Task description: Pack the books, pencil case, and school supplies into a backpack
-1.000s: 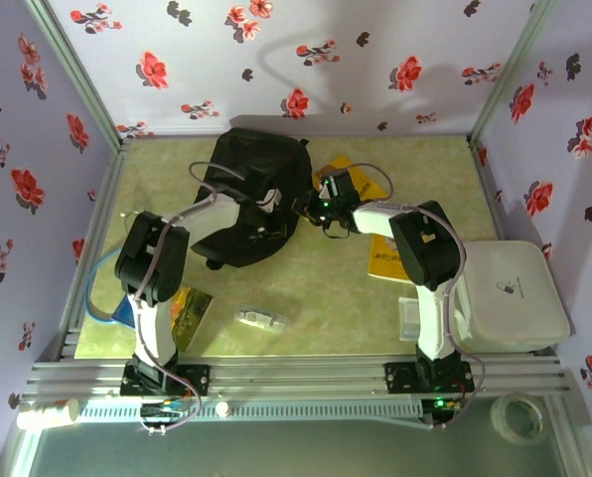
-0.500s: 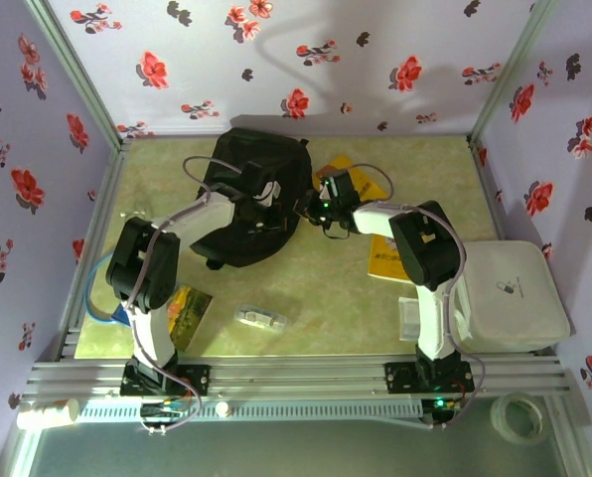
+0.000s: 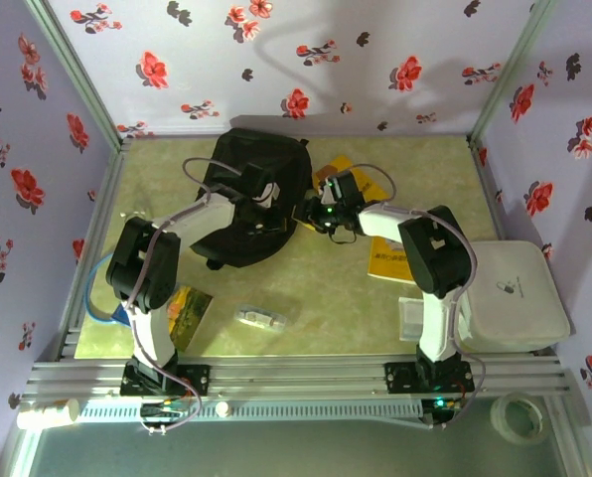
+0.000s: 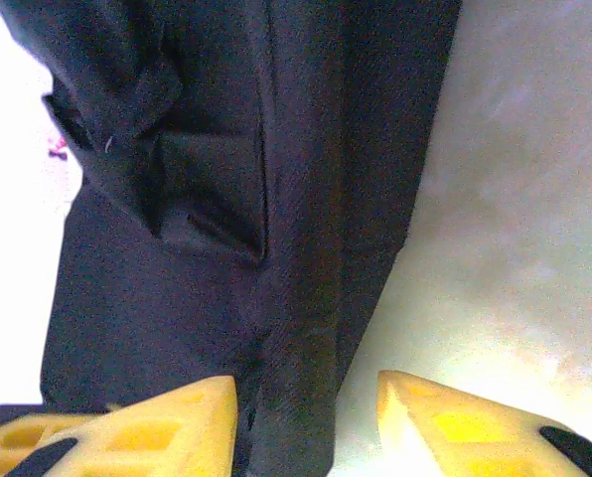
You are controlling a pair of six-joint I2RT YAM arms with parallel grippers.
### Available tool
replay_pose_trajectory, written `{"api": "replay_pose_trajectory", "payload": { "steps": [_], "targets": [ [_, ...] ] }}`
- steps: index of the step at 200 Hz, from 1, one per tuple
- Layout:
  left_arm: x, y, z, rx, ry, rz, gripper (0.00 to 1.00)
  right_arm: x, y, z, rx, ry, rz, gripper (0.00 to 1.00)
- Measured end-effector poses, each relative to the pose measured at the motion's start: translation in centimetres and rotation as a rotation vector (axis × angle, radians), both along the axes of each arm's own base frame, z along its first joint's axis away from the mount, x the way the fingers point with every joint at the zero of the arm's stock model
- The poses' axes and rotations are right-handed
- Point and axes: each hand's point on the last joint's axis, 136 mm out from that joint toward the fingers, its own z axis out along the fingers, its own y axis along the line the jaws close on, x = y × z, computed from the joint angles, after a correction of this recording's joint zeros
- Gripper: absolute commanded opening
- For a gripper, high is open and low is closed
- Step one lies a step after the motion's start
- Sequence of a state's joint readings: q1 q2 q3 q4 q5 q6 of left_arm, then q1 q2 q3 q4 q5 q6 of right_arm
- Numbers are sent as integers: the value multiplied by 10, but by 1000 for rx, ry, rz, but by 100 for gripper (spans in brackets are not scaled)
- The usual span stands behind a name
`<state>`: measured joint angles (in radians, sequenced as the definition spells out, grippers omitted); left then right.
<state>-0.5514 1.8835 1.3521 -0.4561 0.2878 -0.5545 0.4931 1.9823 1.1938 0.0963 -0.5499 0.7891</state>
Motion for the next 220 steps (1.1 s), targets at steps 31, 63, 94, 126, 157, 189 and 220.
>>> {"api": "replay_pose_trajectory", "payload": {
  "steps": [31, 63, 94, 126, 157, 189, 220],
  "targets": [
    [1, 1, -1, -5, 3, 15, 15, -12, 4, -8, -19, 14, 44, 26],
    [2, 0, -1, -6, -1, 18, 19, -14, 2, -15, -38, 11, 54, 17],
    [2, -1, -5, -5, 10, 16, 20, -16, -3, -23, -50, 5, 48, 12],
    [5, -5, -19, 1, 39, 5, 22, -15, -6, -26, -43, -6, 42, 9],
    [5, -10, -30, -3, 69, -8, 24, -15, -5, -27, -32, -12, 40, 9],
    [6, -15, -32, -19, 80, -21, 25, -14, -5, -27, -27, -14, 37, 9],
    [9, -17, -36, -18, 87, -23, 20, -14, -5, -27, -25, -12, 34, 8]
  ]
}}
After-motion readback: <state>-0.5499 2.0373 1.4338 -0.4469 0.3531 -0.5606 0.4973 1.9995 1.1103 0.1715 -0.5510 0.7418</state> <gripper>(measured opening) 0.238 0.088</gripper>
